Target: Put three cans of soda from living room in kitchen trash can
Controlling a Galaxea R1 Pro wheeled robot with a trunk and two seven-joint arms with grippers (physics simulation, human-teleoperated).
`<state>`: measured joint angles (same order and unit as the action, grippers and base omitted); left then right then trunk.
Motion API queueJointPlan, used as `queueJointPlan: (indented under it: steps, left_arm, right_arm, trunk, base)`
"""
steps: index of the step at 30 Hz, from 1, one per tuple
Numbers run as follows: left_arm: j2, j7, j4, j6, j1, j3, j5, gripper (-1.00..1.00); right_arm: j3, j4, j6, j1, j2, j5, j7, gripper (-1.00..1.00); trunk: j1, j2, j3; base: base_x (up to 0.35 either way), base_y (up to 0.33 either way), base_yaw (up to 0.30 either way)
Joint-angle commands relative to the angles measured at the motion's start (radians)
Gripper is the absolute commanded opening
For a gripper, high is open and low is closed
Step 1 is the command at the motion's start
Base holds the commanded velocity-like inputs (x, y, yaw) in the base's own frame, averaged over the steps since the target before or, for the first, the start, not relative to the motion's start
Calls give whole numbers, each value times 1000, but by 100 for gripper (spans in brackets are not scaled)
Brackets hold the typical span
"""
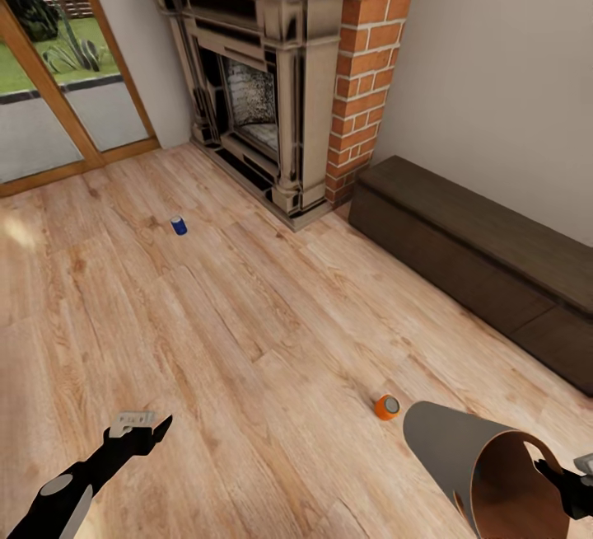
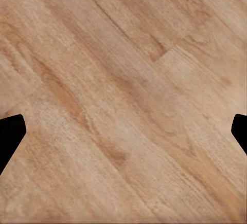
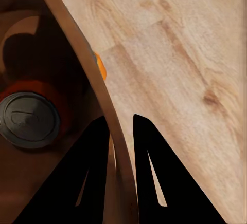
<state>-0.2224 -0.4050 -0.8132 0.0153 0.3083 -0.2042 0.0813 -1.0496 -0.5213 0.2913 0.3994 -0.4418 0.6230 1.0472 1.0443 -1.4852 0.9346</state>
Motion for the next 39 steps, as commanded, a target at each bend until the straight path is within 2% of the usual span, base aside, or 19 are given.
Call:
queueJointPlan:
  steps: [1, 6, 12, 17, 21, 24, 28, 30, 31, 35, 36, 38, 39]
  left_arm:
    - [0, 0, 1, 0, 0, 0, 0, 100]
    - [0, 0, 5, 0, 0, 2, 0, 100]
    - [-1, -2, 5, 9, 0, 4, 5, 100]
    - [-1, -3, 5, 11, 0, 14, 4, 100]
    - [-1, -2, 5, 9, 0, 81, 2, 100]
    - [-1, -1, 6, 7, 0, 108, 1, 100]
    - [-2, 0, 6, 5, 0, 124, 0, 100]
    - [-2, 0, 7, 4, 0, 126, 0, 100]
    - [-2, -1, 7, 3, 0, 128, 0, 100]
    - [-2, -1, 8, 2, 0, 129, 0, 100]
    - [-2, -1, 8, 2, 0, 129, 0, 100]
    - [-2, -1, 8, 2, 0, 129, 0, 100]
    - [-2, -1, 8, 2, 0, 129, 0, 100]
  right_arm:
    - [-1, 0, -3, 0, 0, -3, 10, -100]
    - [-2, 0, -3, 1, 0, -3, 6, -100]
    - [-5, 0, -3, 1, 1, -4, 4, -100]
    - [-31, 0, -3, 1, 7, -3, -1, -100]
    - [-39, 0, -4, 1, 7, -4, 1, -100]
    - [-41, 0, -4, 1, 7, -4, 1, -100]
    - [-42, 1, -5, 1, 5, -5, 1, -100]
    - [-41, 2, -28, 1, 3, -5, 4, -100]
    - [-40, 2, -93, 1, 0, -4, 10, -100]
    - [-37, 38, -201, 1, -13, 0, 4, -100]
    - [-35, 54, -211, 1, -15, 3, -5, -100]
    - [-14, 114, -235, 1, -14, 17, -93, -100]
    - [25, 152, -254, 2, -8, 39, -191, -100]
  trunk:
    - [-4, 7, -3]
    - [-23, 42, -19]
    - [-23, 42, -19]
    - [-23, 42, -19]
    - [-23, 42, -20]
    - [-23, 42, -21]
    - [-23, 42, -24]
    - [-23, 42, -26]
    - [-23, 42, -27]
    - [-23, 42, -30]
    - [-23, 42, -31]
    - [-23, 42, -33]
    - [-23, 42, -34]
  base:
    - [0, 0, 0]
    - [0, 0, 0]
    - [0, 0, 0]
    - [36, -61, -12]
    - [137, -205, -167]
    - [153, -235, -217]
    - [148, -247, -226]
    - [144, -252, -228]
    - [144, -253, -229]
    - [143, -253, -229]
    - [143, -254, -229]
    - [143, -254, -229]
    - [143, -254, -229]
